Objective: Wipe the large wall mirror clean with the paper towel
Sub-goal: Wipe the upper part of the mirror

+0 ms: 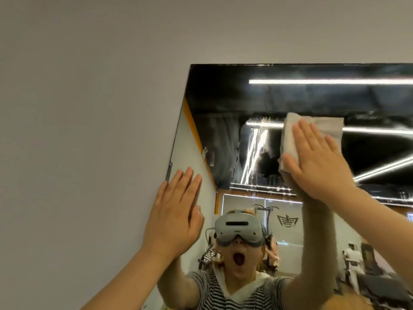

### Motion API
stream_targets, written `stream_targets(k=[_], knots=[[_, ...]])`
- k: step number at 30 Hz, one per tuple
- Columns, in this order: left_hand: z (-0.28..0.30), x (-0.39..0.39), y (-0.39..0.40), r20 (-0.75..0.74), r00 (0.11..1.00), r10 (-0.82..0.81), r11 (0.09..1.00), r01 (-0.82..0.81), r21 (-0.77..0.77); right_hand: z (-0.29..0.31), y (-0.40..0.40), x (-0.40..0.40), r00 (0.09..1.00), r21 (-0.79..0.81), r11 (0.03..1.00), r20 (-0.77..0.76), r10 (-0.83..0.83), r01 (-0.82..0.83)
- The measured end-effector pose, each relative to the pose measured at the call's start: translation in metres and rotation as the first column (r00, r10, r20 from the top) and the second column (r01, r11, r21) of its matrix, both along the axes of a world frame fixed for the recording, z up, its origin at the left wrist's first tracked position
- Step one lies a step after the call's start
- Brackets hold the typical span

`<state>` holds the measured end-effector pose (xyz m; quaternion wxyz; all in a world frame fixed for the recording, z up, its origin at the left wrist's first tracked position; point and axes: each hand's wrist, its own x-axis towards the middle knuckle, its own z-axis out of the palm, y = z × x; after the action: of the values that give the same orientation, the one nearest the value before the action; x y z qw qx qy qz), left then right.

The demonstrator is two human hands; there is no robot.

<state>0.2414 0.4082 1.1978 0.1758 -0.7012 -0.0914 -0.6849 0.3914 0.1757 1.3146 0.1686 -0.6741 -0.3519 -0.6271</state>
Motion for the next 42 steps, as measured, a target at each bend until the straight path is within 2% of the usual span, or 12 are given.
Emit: stream_targets(k=[5, 7, 13, 19, 22, 28, 32, 37, 42], knots=[[0.0, 0.003, 0.001, 0.006, 1.0, 0.012, 1.0, -0.012, -0.008, 0.002, 0.028, -0.018, 0.998, 0.134, 0.991, -0.059, -0.001, 0.009], [-0.001, 0.003, 0.001, 0.001, 1.0, 0.012, 1.0, -0.012, -0.015, 0.006, 0.046, -0.034, 0.997, 0.115, 0.993, -0.073, 0.02, -0.012], [0.0, -0.002, -0.002, -0.028, 0.999, -0.018, 1.0, 0.017, -0.024, 0.004, 0.112, -0.082, 0.997, -0.013, 0.998, 0.05, 0.063, -0.062], [0.0, -0.003, -0.001, -0.041, 0.999, -0.016, 0.999, 0.015, -0.043, 0.004, 0.084, -0.06, 0.995, -0.097, 0.994, 0.086, 0.048, -0.039], [-0.001, -0.002, -0.001, -0.021, 1.0, -0.005, 0.999, 0.004, -0.041, -0.002, 0.057, -0.042, 0.999, -0.042, 0.999, 0.05, 0.009, -0.007], [-0.005, 0.002, -0.002, 0.066, 0.996, 0.055, 0.974, -0.039, -0.224, -0.006, 0.071, -0.055, 0.999, 0.065, 0.998, -0.034, 0.024, -0.022], [-0.006, 0.001, -0.006, 0.07, 0.996, -0.053, 0.968, 0.068, -0.24, 0.008, 0.106, -0.079, 0.999, -0.005, 0.999, 0.011, 0.052, -0.052], [-0.003, 0.002, -0.003, -0.003, 0.996, 0.086, 0.955, -0.083, -0.286, 0.023, 0.153, -0.11, 0.992, -0.084, 0.991, 0.059, 0.107, -0.102], [-0.003, 0.002, -0.002, -0.008, 0.995, 0.095, 0.954, -0.093, -0.286, 0.026, 0.173, -0.123, 0.992, -0.166, 0.983, 0.088, 0.095, -0.079]])
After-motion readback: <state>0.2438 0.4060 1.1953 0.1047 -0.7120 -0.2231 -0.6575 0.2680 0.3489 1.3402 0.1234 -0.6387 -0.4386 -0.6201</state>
